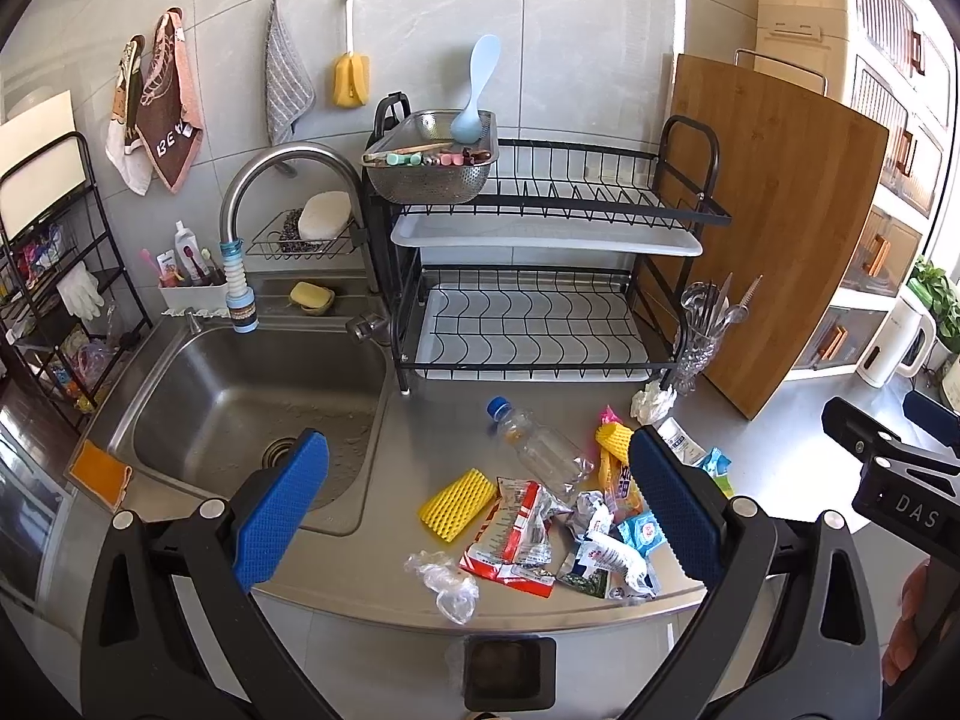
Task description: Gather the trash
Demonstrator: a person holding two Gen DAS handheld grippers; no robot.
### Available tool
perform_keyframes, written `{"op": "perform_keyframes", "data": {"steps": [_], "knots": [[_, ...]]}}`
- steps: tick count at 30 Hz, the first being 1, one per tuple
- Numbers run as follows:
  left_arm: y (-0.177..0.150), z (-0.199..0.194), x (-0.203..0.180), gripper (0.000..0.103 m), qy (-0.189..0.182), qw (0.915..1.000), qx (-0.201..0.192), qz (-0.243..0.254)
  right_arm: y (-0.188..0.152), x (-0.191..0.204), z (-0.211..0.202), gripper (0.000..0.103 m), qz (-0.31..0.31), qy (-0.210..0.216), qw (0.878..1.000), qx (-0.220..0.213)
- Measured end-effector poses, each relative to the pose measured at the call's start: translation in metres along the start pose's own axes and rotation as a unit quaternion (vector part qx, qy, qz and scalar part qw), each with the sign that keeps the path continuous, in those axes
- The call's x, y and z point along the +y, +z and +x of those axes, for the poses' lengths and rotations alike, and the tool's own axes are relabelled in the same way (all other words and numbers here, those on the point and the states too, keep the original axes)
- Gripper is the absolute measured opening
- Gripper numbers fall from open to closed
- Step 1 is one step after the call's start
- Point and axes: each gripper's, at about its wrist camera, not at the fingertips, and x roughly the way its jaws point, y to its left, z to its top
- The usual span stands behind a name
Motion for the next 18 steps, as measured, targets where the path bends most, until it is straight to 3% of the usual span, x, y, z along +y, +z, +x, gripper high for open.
{"op": "perform_keyframes", "data": {"steps": [10, 18], "knots": [[0.002, -0.003, 0.0, 0.095, 0.003, 1.0, -0.003, 0.003, 0.001, 0.001, 0.0, 0.1, -0.002, 0.002, 1.0, -0.001], [-0.004, 0.008, 0.005, 0.095, 0.005, 0.9999, 0.012, 0.003, -0.003, 0.001, 0.011, 0.1, -0.002, 0.027, 1.0, 0.002]]}}
